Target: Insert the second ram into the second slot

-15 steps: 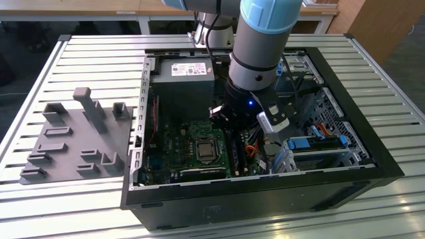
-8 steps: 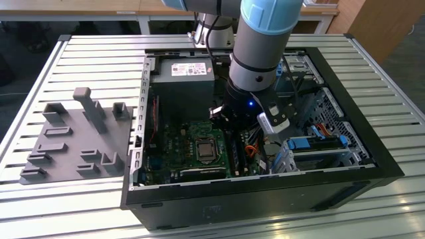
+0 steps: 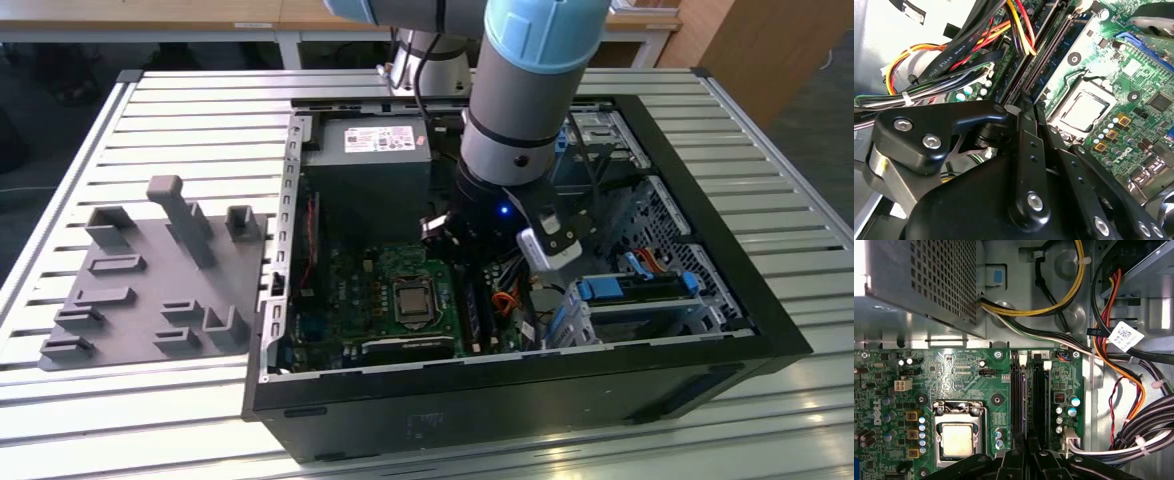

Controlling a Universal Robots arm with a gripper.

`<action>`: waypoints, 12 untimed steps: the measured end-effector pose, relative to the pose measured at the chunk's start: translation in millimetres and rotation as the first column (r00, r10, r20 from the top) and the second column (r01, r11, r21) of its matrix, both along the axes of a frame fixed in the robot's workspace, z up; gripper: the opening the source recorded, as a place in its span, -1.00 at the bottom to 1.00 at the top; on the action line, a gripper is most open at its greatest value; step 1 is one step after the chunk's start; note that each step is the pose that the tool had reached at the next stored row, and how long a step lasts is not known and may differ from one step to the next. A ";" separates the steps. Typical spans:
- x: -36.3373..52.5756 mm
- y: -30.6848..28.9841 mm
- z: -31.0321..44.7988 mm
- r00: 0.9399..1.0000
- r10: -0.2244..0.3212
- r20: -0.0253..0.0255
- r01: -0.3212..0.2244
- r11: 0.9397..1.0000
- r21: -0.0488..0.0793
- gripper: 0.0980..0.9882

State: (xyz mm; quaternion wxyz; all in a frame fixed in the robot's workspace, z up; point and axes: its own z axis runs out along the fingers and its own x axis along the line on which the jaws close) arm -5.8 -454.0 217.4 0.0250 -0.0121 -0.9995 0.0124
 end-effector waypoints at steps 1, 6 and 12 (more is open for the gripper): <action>0.1 0.0 -0.6 1.000 0.000 -0.001 0.000 1.000 0.000 -0.91; 0.1 -0.1 -1.7 1.000 0.000 -0.004 0.000 1.000 0.000 -0.91; 0.6 -0.1 -2.7 1.000 0.000 -0.004 0.000 1.000 0.000 -0.91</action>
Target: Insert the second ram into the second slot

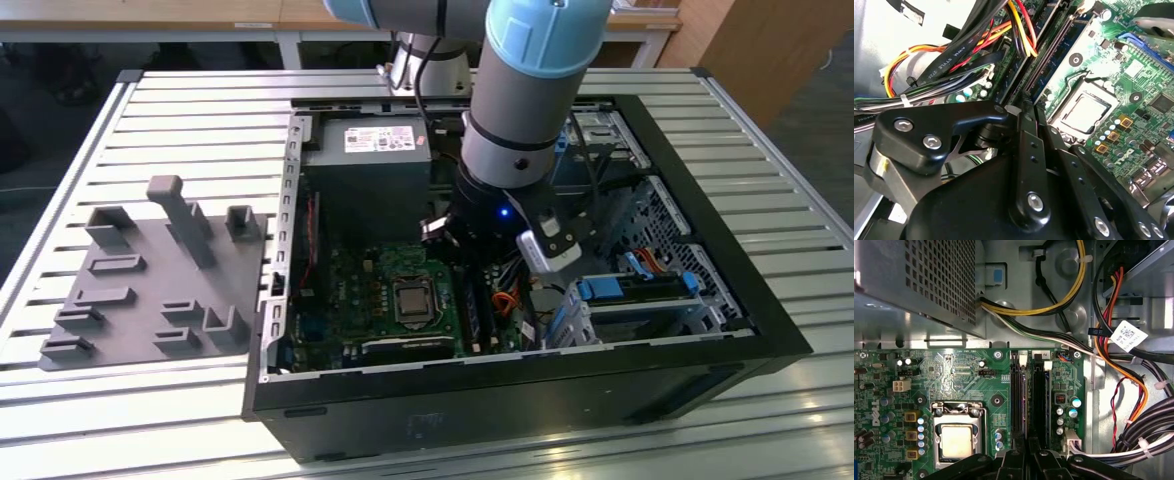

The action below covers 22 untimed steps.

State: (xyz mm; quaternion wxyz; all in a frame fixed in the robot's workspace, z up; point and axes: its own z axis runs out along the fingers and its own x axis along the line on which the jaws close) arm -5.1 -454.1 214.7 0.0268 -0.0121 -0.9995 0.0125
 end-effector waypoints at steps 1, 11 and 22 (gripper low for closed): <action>0.0 0.0 -0.4 1.000 0.000 0.000 0.000 1.000 0.000 -0.91; 0.0 0.0 -4.9 1.000 0.000 0.000 0.000 1.000 0.000 -0.91; 0.0 0.0 -2.9 1.000 0.000 0.000 0.000 1.000 0.000 -0.74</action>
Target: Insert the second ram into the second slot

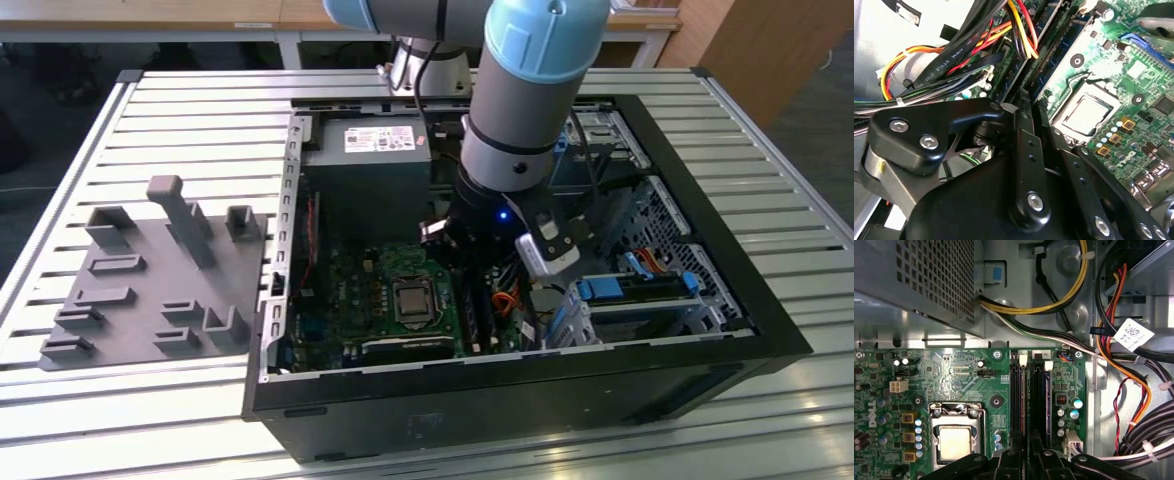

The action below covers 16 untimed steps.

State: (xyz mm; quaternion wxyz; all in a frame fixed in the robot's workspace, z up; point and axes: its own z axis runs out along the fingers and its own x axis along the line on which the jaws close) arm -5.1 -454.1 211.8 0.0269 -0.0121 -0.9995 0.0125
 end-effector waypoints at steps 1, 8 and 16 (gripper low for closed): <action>0.0 0.0 1.5 1.000 0.000 0.000 0.000 1.000 0.000 -0.74; 0.0 0.0 13.3 1.000 0.000 -0.004 0.000 1.000 0.000 -0.74; 0.1 0.1 16.8 1.000 0.000 -0.007 0.000 1.000 -0.001 -0.94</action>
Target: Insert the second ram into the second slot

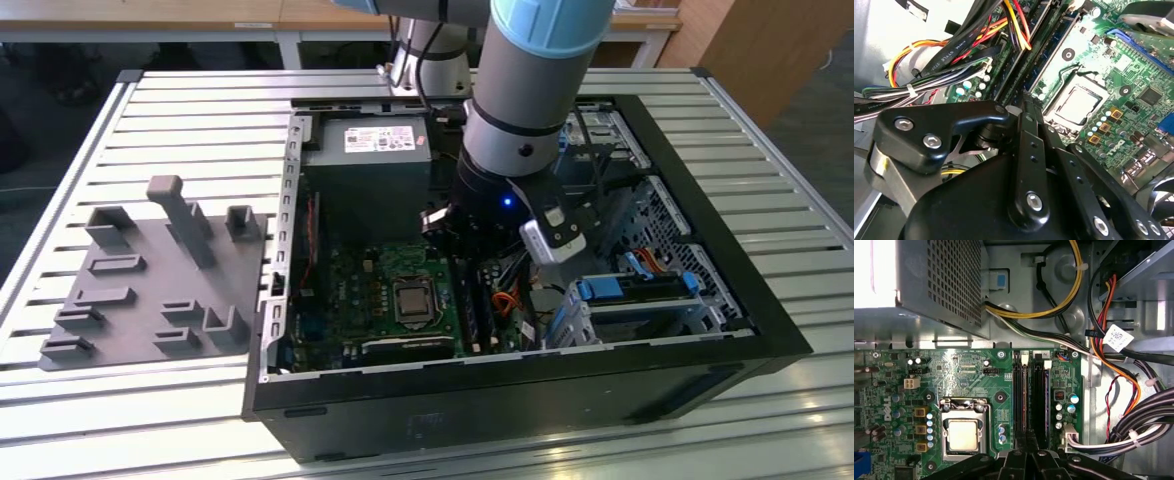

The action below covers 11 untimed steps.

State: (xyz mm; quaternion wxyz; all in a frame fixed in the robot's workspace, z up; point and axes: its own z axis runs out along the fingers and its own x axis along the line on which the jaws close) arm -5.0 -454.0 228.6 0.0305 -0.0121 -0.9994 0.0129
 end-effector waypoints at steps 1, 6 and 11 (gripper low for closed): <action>0.0 0.0 -0.2 1.000 0.000 0.000 0.000 1.000 0.000 -0.94; 0.0 0.0 -3.1 1.000 0.000 0.000 0.000 1.000 0.000 -0.94; 0.0 0.0 -6.0 1.000 0.000 0.000 0.000 1.000 0.000 -0.94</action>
